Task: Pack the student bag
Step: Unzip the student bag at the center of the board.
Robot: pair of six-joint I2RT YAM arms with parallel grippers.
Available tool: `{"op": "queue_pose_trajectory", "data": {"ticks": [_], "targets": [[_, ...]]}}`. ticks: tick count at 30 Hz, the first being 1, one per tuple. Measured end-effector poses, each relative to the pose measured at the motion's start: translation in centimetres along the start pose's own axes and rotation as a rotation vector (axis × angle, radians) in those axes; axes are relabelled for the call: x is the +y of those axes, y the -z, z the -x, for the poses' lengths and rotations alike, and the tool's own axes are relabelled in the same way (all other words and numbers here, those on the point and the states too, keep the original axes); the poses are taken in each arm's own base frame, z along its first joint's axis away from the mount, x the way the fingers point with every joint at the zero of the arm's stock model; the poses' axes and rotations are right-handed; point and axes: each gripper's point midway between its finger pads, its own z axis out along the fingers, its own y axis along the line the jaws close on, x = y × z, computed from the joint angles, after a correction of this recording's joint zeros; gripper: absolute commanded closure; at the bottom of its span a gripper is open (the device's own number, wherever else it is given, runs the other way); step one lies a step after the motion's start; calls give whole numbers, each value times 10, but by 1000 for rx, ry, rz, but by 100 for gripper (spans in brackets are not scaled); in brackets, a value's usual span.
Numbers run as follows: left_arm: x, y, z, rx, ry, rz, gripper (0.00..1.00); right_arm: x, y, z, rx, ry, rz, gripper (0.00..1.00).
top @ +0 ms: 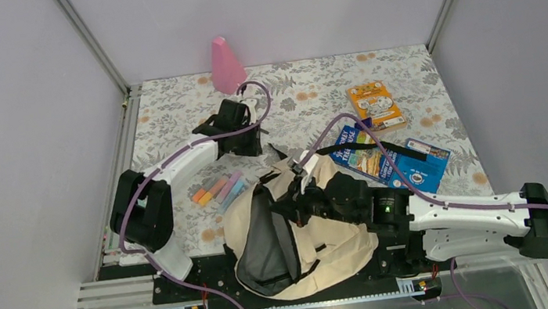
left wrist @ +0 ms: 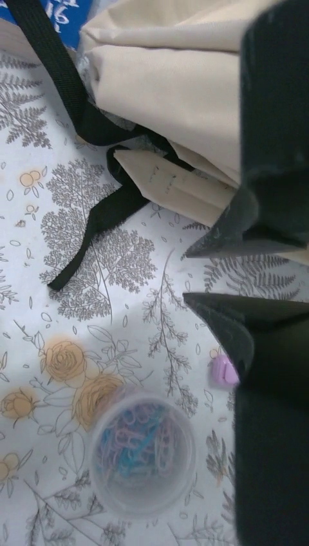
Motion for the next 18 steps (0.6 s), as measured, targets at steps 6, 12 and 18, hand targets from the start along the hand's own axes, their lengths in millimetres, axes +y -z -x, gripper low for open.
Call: {"op": "queue_pose_trajectory", "data": {"ticks": [6,12,18], "targets": [[-1,28,19,-97,10,22,5,-22,6,-16,-5,-46,-90,100],[-6,106,50,-326,33,45,1,-44,10,-21,-21,-80,-198,100],[0,153,19,-444,123,41,1,-77,14,-21,-16,-113,-305,100]]}}
